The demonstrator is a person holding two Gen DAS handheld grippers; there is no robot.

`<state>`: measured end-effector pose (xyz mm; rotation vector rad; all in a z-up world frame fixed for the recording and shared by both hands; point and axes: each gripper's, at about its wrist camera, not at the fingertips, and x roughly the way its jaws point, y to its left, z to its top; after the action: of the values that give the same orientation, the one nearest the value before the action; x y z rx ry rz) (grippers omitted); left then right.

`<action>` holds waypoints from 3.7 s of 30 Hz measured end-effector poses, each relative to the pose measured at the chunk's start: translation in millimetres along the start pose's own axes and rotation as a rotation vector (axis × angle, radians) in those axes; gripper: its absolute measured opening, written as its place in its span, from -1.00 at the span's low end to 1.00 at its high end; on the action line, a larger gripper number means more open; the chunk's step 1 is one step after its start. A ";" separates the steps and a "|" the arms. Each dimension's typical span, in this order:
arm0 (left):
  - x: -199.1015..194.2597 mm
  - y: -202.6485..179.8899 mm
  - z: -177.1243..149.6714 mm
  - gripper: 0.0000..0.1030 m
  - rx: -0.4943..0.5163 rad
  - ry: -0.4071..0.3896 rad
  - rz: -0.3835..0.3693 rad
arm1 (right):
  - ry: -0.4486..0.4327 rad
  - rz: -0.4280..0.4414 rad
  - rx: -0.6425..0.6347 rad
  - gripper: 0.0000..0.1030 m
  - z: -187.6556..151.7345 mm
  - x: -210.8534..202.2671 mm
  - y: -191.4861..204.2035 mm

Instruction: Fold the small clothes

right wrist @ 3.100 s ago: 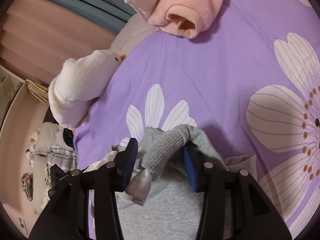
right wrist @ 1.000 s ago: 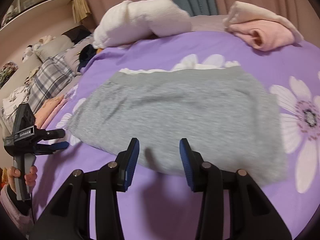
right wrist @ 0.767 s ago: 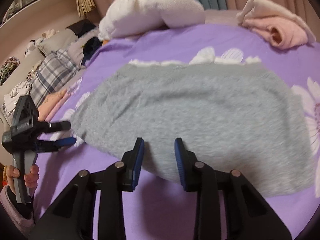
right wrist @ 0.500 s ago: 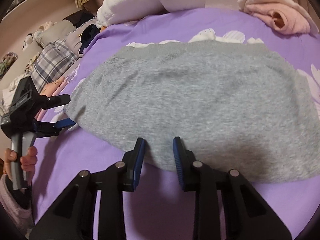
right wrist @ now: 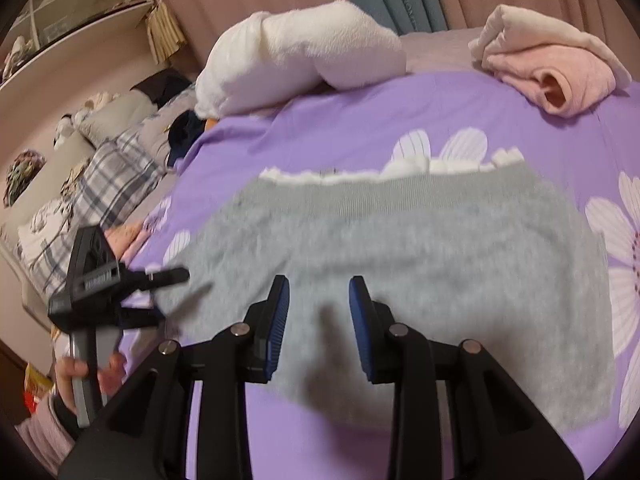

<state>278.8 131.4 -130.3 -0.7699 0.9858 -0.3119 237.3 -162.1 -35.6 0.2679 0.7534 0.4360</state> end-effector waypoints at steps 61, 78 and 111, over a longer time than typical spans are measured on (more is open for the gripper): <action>-3.3 -9.2 10.9 0.41 0.047 -0.017 0.122 | 0.236 -0.006 -0.100 -0.42 -33.4 54.0 49.8; 2.2 15.3 25.8 -0.06 -0.100 -0.006 0.021 | 0.143 0.026 -0.005 -0.42 -8.6 38.9 40.0; 21.5 -141.1 -1.8 -0.67 0.437 -0.099 0.138 | 0.046 0.280 0.426 -0.19 -9.2 18.8 -46.7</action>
<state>302.6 19.8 -44.6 -0.3147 0.8331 -0.3505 256.2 -193.4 -71.4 0.7707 0.8547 0.5444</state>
